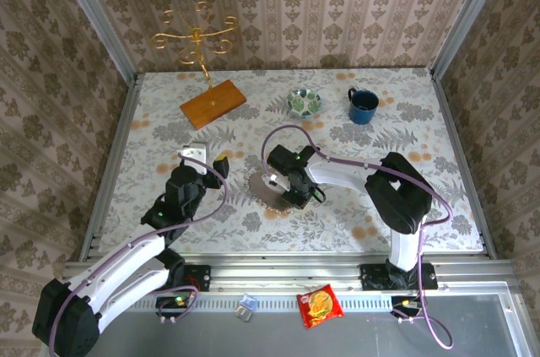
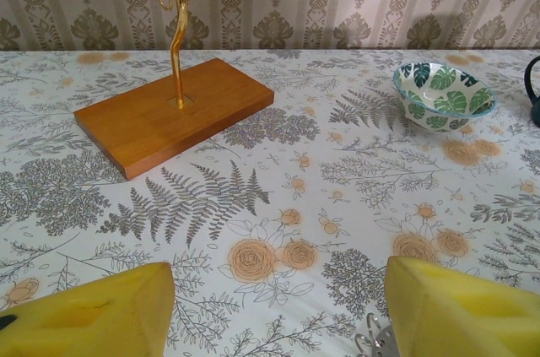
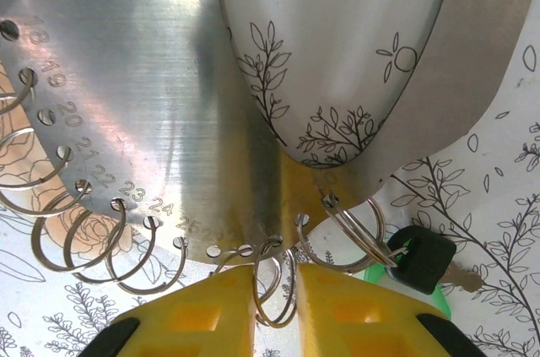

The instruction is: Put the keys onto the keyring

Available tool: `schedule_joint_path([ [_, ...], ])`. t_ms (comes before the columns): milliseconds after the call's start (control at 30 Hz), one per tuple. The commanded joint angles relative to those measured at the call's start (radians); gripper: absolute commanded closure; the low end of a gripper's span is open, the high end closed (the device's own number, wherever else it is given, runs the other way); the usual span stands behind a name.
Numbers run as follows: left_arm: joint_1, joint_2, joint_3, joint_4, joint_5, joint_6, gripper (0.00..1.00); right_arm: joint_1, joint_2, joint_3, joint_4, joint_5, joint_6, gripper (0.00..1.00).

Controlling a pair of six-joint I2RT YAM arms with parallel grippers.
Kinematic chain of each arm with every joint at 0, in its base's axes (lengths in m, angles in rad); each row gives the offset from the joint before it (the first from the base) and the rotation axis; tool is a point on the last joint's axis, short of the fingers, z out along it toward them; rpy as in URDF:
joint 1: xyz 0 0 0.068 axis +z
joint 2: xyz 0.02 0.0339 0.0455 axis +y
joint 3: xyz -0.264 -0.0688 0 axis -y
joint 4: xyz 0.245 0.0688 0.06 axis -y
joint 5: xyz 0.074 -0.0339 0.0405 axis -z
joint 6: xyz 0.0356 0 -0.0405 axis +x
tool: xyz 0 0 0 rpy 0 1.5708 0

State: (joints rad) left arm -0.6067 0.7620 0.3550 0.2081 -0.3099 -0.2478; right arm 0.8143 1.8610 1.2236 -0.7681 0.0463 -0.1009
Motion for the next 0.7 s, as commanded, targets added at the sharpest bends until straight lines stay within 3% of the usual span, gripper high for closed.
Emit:
schedule_joint_path([
  [0, 0.005, -0.006, -0.007, 0.002, 0.009, -0.016, 0.33, 0.006, 0.010, 0.020, -0.040, 0.029, -0.011, 0.81],
  [233, 0.007, -0.007, -0.001, -0.001, 0.012, -0.007, 0.33, 0.006, 0.000, 0.027, -0.036, 0.016, -0.020, 0.99],
  [467, 0.009, -0.022, 0.018, -0.016, 0.022, 0.072, 0.34, 0.006, -0.107, 0.015, -0.005, 0.028, -0.062, 1.00],
  [667, 0.009, -0.040, 0.025, -0.012, 0.126, 0.208, 0.36, 0.010, -0.258, -0.019, 0.015, -0.031, -0.178, 1.00],
])
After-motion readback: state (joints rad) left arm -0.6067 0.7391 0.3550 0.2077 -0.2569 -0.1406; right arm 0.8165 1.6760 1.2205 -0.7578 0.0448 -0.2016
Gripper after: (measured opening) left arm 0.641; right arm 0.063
